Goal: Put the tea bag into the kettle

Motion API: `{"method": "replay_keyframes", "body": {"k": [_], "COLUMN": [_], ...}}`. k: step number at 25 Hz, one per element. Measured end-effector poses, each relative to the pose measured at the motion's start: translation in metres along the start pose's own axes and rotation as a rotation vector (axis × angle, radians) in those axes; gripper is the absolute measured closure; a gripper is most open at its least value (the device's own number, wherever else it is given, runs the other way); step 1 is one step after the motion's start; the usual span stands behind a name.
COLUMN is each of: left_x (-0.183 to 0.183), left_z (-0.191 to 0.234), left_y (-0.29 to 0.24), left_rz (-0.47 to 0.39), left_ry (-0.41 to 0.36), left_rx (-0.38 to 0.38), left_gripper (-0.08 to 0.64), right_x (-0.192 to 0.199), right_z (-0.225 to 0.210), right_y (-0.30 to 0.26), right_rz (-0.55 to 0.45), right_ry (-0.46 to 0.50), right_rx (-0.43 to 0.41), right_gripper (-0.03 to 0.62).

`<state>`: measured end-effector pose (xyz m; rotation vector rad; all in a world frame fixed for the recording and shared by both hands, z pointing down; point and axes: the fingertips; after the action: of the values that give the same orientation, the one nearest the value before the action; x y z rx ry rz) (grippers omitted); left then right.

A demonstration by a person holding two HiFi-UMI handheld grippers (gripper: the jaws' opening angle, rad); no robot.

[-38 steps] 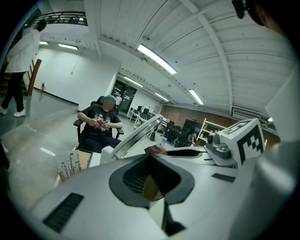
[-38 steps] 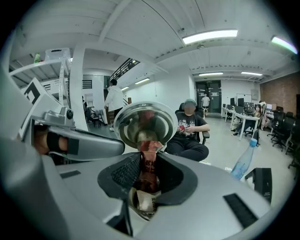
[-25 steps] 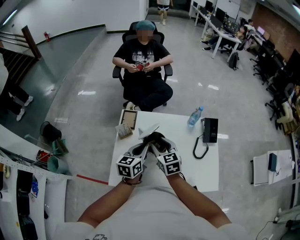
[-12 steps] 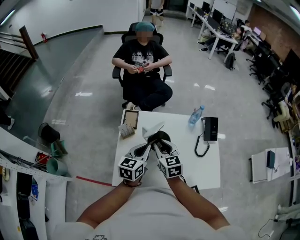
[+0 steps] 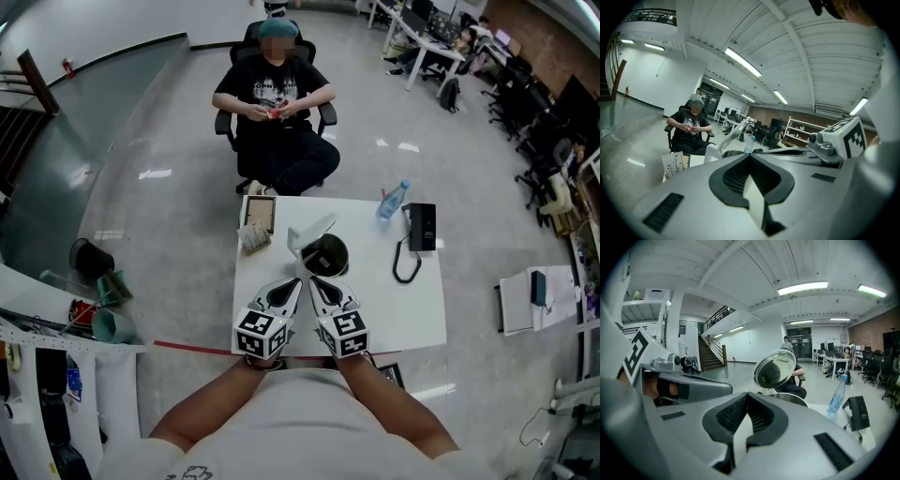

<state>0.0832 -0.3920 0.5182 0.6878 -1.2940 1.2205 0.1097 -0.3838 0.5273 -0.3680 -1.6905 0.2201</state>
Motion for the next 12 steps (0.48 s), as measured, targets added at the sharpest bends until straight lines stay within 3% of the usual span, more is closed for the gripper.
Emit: {"method": "replay_keyframes", "body": {"k": [7, 12], "left_x": [0.008, 0.002], "left_z": [-0.029, -0.066], "left_y": [0.009, 0.021], "left_rz": [0.008, -0.056], "left_ry": [-0.023, -0.047], "left_rx": [0.001, -0.042], "left_gripper": [0.551, 0.551], "right_x": [-0.001, 0.006], "right_z": [0.003, 0.007], "right_y": [0.038, 0.076], "right_rz": [-0.051, -0.080], "right_ry": [-0.011, 0.018], "right_rx": [0.000, -0.040], "right_gripper": [0.580, 0.580]}}
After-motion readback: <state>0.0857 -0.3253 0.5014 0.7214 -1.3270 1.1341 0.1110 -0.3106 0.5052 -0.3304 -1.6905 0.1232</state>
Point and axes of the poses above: the fingertips, and each gripper's own axes: y backward along the fingers, z to its left, x out of its underside, and after that the axes turned 6 degrees about -y, right-handed
